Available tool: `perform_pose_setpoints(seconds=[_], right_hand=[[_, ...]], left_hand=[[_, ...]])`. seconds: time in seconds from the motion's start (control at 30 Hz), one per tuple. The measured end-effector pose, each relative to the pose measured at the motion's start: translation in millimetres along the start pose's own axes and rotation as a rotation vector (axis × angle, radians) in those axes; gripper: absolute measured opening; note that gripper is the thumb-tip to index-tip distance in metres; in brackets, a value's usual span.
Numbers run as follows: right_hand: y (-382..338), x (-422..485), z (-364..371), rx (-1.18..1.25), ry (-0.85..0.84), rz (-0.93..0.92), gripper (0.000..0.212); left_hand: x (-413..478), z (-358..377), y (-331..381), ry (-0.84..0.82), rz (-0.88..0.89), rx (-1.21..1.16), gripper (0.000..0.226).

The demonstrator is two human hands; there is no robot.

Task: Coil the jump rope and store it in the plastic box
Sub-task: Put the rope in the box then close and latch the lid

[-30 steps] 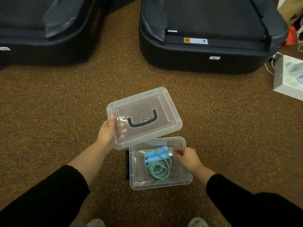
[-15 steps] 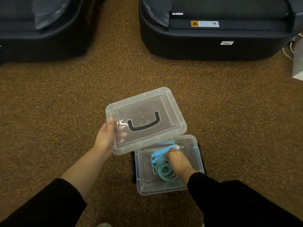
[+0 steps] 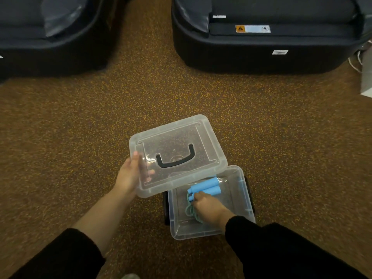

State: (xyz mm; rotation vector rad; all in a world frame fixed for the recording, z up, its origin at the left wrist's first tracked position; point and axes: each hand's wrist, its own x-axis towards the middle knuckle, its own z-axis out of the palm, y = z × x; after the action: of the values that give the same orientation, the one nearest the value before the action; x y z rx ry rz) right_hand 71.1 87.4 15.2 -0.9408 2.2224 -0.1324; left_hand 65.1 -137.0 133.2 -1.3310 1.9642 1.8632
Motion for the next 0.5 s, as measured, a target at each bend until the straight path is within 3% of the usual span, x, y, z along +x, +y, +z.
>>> perform_pose_setpoints(seconds=[0.3, 0.5], right_hand=[[22, -6, -1, -0.143, 0.0, -0.178, 0.047], [19, 4, -6, 0.042, -0.062, 0.032, 0.035]], left_hand=[[2, 1, -1, -0.007, -0.009, -0.063, 0.046], [4, -2, -2, -0.017, -0.009, -0.029, 0.047]])
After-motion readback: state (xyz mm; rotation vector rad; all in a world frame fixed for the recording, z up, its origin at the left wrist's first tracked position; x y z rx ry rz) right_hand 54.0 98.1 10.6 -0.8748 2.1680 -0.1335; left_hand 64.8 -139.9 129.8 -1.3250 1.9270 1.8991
